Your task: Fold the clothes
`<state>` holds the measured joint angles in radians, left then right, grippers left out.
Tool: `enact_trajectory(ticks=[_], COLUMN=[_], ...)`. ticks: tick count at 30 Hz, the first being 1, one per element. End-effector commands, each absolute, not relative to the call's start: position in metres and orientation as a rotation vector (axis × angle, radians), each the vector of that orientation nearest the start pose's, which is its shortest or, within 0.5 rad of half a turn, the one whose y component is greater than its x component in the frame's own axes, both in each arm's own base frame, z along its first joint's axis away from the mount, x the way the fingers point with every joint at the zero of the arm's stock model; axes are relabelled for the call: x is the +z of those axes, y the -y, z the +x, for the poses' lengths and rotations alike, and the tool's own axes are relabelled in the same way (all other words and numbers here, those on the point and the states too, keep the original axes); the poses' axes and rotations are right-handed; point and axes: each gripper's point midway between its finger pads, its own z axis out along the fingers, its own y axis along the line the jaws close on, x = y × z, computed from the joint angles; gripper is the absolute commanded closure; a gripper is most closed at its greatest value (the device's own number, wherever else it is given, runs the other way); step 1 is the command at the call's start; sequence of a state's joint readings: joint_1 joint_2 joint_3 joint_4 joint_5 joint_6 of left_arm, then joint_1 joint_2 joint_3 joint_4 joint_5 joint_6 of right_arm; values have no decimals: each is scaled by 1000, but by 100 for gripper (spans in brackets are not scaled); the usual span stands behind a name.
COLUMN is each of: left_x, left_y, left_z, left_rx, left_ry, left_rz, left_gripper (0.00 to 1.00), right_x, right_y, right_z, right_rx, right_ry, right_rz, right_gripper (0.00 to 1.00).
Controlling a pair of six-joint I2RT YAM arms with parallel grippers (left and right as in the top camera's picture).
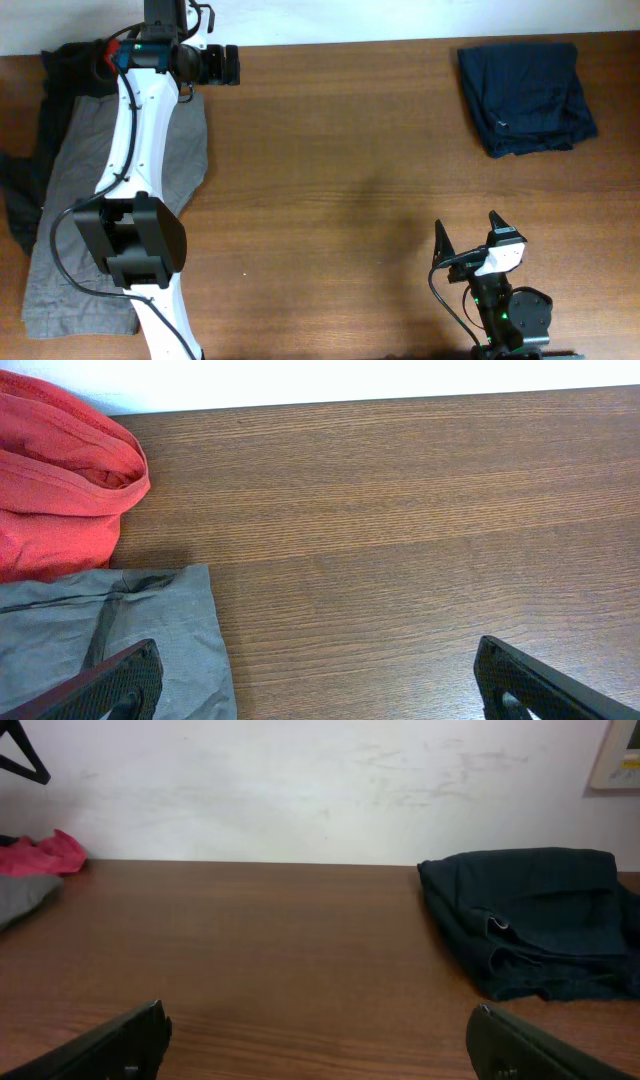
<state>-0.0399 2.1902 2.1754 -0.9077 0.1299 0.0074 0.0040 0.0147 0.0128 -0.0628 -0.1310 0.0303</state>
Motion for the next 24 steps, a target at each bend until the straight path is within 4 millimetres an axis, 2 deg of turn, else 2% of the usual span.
enact_trajectory(ticks=[1,12,16,21,24], left_x=[195,196,221,264,277], left_y=[45,40,36,36,36], left_z=[568,566,559,542,527], left_rx=[-166,-131,-100,-96,-92], left_ry=[-2470,-2480,-2441,-2334,-2266], left_rz=[138,136,130,135,138], left_gripper=[1,1,1,1,1], right_x=[159,159,159,159,159], right_y=[-20,-20,-20,-20,-20], right_z=[245,245,245,245,245], right_rx=[130,130,130,130,130], right_ry=[-1635,-1635,-1635,-1635,-1635], right_rz=[-57,-57,-57,-57,-57], right_gripper=[1,1,1,1,1])
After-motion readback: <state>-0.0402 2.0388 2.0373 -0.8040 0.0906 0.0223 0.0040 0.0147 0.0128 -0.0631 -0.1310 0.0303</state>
